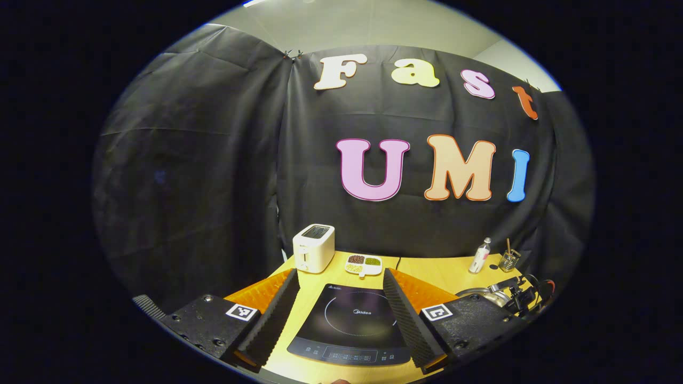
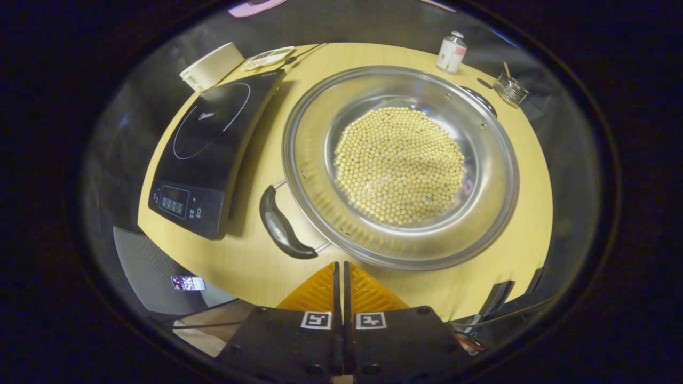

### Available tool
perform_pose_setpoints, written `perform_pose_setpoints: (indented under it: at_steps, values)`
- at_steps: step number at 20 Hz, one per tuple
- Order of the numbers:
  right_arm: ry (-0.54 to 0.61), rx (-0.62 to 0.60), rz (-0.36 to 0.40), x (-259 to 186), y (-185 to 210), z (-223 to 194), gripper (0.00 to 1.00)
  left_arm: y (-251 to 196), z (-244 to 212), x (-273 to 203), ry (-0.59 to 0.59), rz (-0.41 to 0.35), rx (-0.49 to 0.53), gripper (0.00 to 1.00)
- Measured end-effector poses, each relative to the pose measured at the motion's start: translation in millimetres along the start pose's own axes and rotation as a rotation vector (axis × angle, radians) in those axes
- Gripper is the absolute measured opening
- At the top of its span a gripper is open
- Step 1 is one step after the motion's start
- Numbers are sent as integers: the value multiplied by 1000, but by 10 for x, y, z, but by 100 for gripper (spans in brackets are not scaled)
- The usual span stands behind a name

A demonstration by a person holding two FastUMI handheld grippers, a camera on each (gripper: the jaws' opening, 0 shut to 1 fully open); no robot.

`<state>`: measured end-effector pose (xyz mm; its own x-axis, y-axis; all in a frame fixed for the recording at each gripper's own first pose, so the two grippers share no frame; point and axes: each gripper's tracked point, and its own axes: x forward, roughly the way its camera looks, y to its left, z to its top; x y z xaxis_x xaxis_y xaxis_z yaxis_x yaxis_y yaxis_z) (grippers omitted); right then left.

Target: First push the handle of the pot to place it horizontally, then grasp the pot with both hands and set it on the induction cooktop.

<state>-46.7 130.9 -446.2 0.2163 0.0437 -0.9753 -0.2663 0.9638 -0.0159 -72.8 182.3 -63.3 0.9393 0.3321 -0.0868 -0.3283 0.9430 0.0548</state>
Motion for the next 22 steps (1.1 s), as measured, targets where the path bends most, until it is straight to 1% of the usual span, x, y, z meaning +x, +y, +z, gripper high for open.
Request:
perform_pose_setpoints:
  at_steps: [1, 2, 3, 4, 5, 6, 7, 8, 9, 10, 11, 12, 13, 15, 16, 19, 20, 21, 22]
  values:
    - [-5, -2, -2, 20, 26, 16, 0, 10, -11, -14, 3, -1, 1, 93]
    - [-3, -12, -11, 26, 22, 26, 3, 18, -19, -26, 5, -1, 4, 93]
    - [-8, -18, -16, 42, 29, 28, 3, 29, -22, -38, 6, -1, 7, 93]
    - [-14, -18, -16, 39, 42, 44, 0, 38, -25, -55, 6, -3, 10, 93]
    - [-22, -15, -11, 48, 65, 67, 3, 35, -25, -74, 6, -8, 10, 93]
    - [-30, -6, -2, 67, 102, 98, 3, 34, -29, -83, 7, -14, 10, 93]
    - [-34, 3, 4, 78, 127, 128, 3, 36, -39, -88, 9, -20, 9, 96]
    - [-40, 15, 12, 91, 158, 162, 0, 30, -59, -93, 14, -27, 9, 93]
    - [-47, 31, 20, 100, 195, 183, 0, 32, -86, -92, 18, -31, 6, 96]
    - [-55, 49, 29, 112, 238, 219, 0, 35, -106, -93, 23, -33, 3, 96]
    - [-62, 65, 35, 124, 269, 261, 0, 40, -120, -100, 26, -35, -1, 93]
    - [-69, 86, 44, 140, 308, 305, 0, 49, -130, -109, 29, -37, -6, 93]
    - [-74, 105, 54, 149, 358, 332, 2, 49, -143, -117, 33, -38, -10, 93]
    - [-84, 136, 70, 183, 444, 407, 3, 59, -172, -132, 38, -38, -19, 93]
    - [-90, 151, 75, 193, 484, 451, 2, 69, -172, -143, 41, -37, -22, 96]
    - [-116, 209, 90, 254, 602, 600, 3, 97, -215, -181, 50, -33, -23, 96]
    - [-117, 232, 95, 277, 641, 639, 0, 104, -242, -196, 57, -34, -20, 96]
    - [-119, 250, 98, 299, 671, 679, 3, 107, -272, -213, 64, -34, -16, 96]
    - [-125, 264, 99, 322, 693, 729, 0, 124, -290, -230, 70, -31, -10, 96]
